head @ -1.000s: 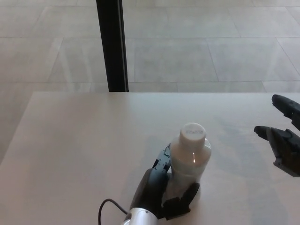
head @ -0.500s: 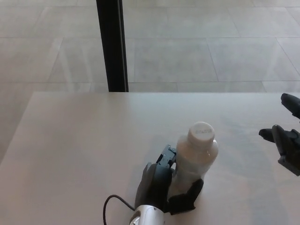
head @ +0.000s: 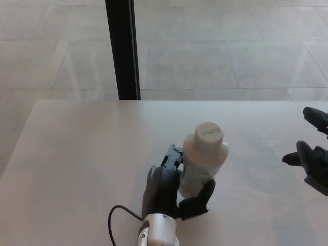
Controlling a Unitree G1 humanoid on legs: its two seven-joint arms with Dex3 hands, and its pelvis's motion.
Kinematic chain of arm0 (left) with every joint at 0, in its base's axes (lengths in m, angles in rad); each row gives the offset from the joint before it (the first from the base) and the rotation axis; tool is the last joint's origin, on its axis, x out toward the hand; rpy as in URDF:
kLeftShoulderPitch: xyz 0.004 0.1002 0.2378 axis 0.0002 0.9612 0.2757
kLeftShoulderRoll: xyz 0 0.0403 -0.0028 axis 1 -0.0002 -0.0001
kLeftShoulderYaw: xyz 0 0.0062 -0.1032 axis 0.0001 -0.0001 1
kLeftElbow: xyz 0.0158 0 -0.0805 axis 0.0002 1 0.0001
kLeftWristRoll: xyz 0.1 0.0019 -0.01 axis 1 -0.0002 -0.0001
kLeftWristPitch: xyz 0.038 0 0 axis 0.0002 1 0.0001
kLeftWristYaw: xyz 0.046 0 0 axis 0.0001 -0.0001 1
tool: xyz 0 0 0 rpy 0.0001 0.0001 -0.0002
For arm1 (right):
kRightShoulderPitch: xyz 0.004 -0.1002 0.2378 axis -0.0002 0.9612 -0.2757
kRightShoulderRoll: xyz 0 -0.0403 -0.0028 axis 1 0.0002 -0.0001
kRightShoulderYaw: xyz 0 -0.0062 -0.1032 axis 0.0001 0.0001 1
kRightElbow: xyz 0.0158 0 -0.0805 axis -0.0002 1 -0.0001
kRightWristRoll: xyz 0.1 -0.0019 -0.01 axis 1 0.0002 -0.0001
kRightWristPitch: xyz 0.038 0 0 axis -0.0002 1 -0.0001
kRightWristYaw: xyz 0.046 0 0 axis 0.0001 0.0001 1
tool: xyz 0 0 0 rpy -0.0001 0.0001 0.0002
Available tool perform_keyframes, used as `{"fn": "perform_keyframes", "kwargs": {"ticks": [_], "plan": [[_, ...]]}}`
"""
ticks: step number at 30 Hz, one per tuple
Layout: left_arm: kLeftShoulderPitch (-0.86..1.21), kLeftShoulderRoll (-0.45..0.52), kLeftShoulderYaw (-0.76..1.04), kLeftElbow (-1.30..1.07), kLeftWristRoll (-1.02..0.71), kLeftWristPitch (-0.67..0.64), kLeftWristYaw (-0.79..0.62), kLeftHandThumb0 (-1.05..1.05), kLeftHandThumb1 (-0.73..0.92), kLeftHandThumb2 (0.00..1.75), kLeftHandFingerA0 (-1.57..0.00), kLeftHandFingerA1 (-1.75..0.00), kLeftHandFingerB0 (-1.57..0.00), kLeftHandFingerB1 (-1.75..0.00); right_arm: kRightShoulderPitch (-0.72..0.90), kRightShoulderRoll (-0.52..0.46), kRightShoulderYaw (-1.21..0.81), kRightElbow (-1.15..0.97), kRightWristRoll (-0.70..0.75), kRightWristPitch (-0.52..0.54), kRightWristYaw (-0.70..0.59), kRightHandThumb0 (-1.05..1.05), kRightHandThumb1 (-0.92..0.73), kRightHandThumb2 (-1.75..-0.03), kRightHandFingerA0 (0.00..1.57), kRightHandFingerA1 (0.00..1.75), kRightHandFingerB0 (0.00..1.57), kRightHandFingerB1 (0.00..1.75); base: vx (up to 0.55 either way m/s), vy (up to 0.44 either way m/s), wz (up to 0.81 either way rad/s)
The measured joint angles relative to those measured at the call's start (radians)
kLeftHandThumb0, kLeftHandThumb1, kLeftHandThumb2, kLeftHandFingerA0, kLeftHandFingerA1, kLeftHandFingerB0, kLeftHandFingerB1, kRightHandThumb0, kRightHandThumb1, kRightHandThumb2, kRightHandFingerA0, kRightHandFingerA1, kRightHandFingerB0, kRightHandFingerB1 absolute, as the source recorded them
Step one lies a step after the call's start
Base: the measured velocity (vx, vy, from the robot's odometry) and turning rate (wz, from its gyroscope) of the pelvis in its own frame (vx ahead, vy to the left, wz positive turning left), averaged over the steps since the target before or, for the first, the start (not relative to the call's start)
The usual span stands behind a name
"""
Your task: The robot uses its left hand to to lift the bottle kept on the middle of the desk and tilts it towards its right hand. It then uses its right hand to rotate its cap to open it and places the bottle and cap back on the desk
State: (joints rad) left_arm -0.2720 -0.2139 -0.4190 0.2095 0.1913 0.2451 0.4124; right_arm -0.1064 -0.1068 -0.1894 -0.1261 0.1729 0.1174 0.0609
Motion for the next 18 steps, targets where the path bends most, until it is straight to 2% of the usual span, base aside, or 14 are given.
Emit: {"fn": "perform_keyframes", "kwargs": {"ticks": [2, 4, 7, 9, 10, 11, 12, 15, 18], "plan": [[0.009, 0.0, 0.021, -0.025, -0.008, 0.005, 0.007, 0.14, 0.92, 1.4, -0.8, -1.75, -0.59, -1.75, 0.0, -0.016, 0.02, -0.001, -0.012, -0.012, 0.009, -0.47, -0.56, -0.57, 0.91, 0.98, 0.55, 0.39, 0.0, 0.0, 0.0], [0.018, 0.001, 0.04, -0.051, -0.014, 0.016, 0.01, 0.17, 0.92, 1.4, -0.85, -1.75, -0.61, -1.75, 0.0, -0.029, 0.048, -0.01, -0.023, -0.018, 0.021, -0.46, -0.55, -0.57, 0.92, 0.96, 0.55, 0.39, 0.0, 0.0, 0.0], [0.024, 0.002, 0.06, -0.082, -0.019, 0.039, 0.012, 0.19, 0.92, 1.32, -0.8, -1.75, -0.58, -1.75, 0.0, -0.05, 0.094, -0.038, -0.044, -0.028, 0.037, -0.48, -0.53, -0.57, 0.96, 0.98, 0.55, 0.38, 0.0, 0.0, 0.0], [0.025, 0.003, 0.064, -0.088, -0.019, 0.055, 0.012, 0.17, 0.91, 1.37, -0.82, -1.75, -0.58, -1.75, -0.003, -0.063, 0.123, -0.054, -0.063, -0.037, 0.044, -0.49, -0.54, -0.57, 0.95, 1.1, 0.55, 0.38, 0.0, 0.0, 0.0], [0.026, 0.003, 0.065, -0.09, -0.019, 0.06, 0.012, 0.17, 0.91, 1.37, -0.82, -1.75, -0.58, -1.75, -0.005, -0.072, 0.139, -0.058, -0.076, -0.042, 0.046, -0.49, -0.54, -0.57, 0.95, 1.1, 0.55, 0.38, 0.0, 0.0, 0.0], [0.028, 0.004, 0.066, -0.091, -0.018, 0.064, 0.012, 0.16, 0.92, 1.28, -0.78, -1.75, -0.55, -1.75, -0.008, -0.081, 0.152, -0.064, -0.09, -0.046, 0.047, -0.52, -0.55, -0.58, 0.93, 1.24, 0.55, 0.38, 0.0, 0.0, 0.0], [0.027, 0.006, 0.066, -0.093, -0.018, 0.069, 0.012, 0.17, 0.92, 1.3, -0.8, -1.75, -0.56, -1.75, -0.012, -0.088, 0.163, -0.068, -0.102, -0.048, 0.048, -0.55, -0.5, -0.6, 0.93, 1.24, 0.53, 0.39, 0.0, 0.0, 0.0], [0.031, 0.009, 0.064, -0.097, -0.017, 0.081, 0.011, 0.2, 0.92, 1.3, -0.79, -1.75, -0.56, -1.75, -0.041, -0.099, 0.201, -0.093, -0.143, -0.049, 0.045, -0.52, -0.55, -0.57, 0.95, 1.27, 0.54, 0.39, 0.0, 0.0, 0.0], [0.035, 0.011, 0.057, -0.103, -0.015, 0.099, 0.011, 0.19, 0.92, 1.3, -0.78, -1.75, -0.58, -1.75, -0.092, -0.097, 0.24, -0.134, -0.186, -0.039, 0.038, -0.58, -0.52, -0.59, 0.95, 1.26, 0.51, 0.4, 0.0, 0.0, 0.0]]}}
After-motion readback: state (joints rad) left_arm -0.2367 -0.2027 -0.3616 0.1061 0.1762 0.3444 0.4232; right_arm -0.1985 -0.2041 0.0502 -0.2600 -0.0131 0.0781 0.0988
